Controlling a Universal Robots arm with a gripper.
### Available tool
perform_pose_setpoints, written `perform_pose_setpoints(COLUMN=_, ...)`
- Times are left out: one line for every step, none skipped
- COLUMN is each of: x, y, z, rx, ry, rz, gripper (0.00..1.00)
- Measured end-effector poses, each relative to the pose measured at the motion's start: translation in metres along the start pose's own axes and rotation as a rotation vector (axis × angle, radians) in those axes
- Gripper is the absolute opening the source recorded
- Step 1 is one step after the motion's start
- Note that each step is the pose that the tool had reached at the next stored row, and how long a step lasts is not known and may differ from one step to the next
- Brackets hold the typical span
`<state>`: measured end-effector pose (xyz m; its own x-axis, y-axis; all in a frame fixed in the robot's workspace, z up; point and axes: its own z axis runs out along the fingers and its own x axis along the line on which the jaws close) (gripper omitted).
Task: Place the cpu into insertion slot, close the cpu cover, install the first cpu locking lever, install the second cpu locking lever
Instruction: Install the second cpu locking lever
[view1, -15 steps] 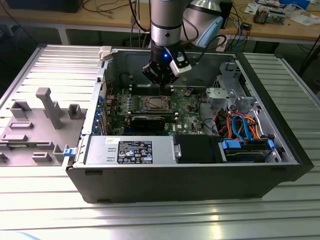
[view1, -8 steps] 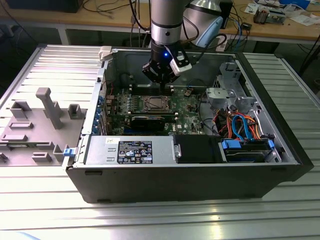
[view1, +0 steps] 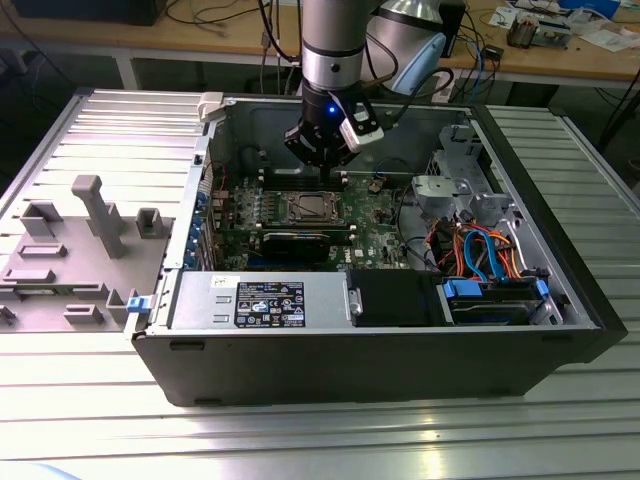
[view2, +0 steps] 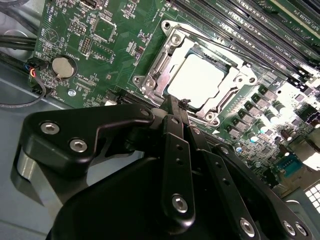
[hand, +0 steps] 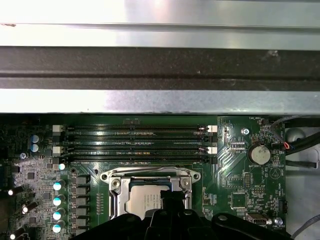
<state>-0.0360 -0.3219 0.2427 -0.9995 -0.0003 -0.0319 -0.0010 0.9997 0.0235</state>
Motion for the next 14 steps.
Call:
perform_pose_setpoints(x=0.0, y=0.0, z=0.0, rx=0.0, ry=0.0, rz=0.0, gripper=0.11)
perform_pose_setpoints(x=0.0, y=0.0, z=0.0, rx=0.0, ry=0.0, rz=0.0, gripper=0.11)
perform_pose_setpoints(x=0.0, y=0.0, z=0.0, rx=0.0, ry=0.0, rz=0.0, gripper=0.11)
perform_pose_setpoints(x=0.0, y=0.0, z=0.0, rx=0.0, ry=0.0, rz=0.0, gripper=0.11)
perform_pose_setpoints(x=0.0, y=0.0, z=0.0, rx=0.0, ry=0.0, rz=0.0, gripper=0.11)
perform_pose_setpoints(x=0.0, y=-0.0001, z=0.0, rx=0.0, ry=0.0, rz=0.0, gripper=0.11)
perform_pose_setpoints(x=0.0, y=-0.0001, z=0.0, rx=0.0, ry=0.0001, rz=0.0, gripper=0.11)
perform_pose_setpoints(x=0.0, y=-0.0001, z=0.0, rx=0.0, ry=0.0, rz=0.0, gripper=0.11)
perform_pose_setpoints(x=0.0, y=-0.0001, z=0.0, rx=0.0, ry=0.0, rz=0.0, gripper=0.11)
perform_pose_setpoints(x=0.0, y=-0.0001, z=0.0, rx=0.0, ry=0.0, rz=0.0, gripper=0.11)
perform_pose_setpoints(x=0.0, y=-0.0002, z=-0.0008, rx=0.0002, ry=0.0002, rz=0.0, gripper=0.11)
perform_pose_setpoints(x=-0.0001, y=0.0, z=-0.0019, rx=0.0, ry=0.0001, rz=0.0, gripper=0.11)
perform_pose_setpoints(x=-0.0001, y=0.0, z=-0.0034, rx=0.0002, ry=0.0001, rz=0.0, gripper=0.11)
perform_pose_setpoints(x=-0.0002, y=0.0001, z=-0.0059, rx=0.0012, ry=0.0001, rz=0.0, gripper=0.11)
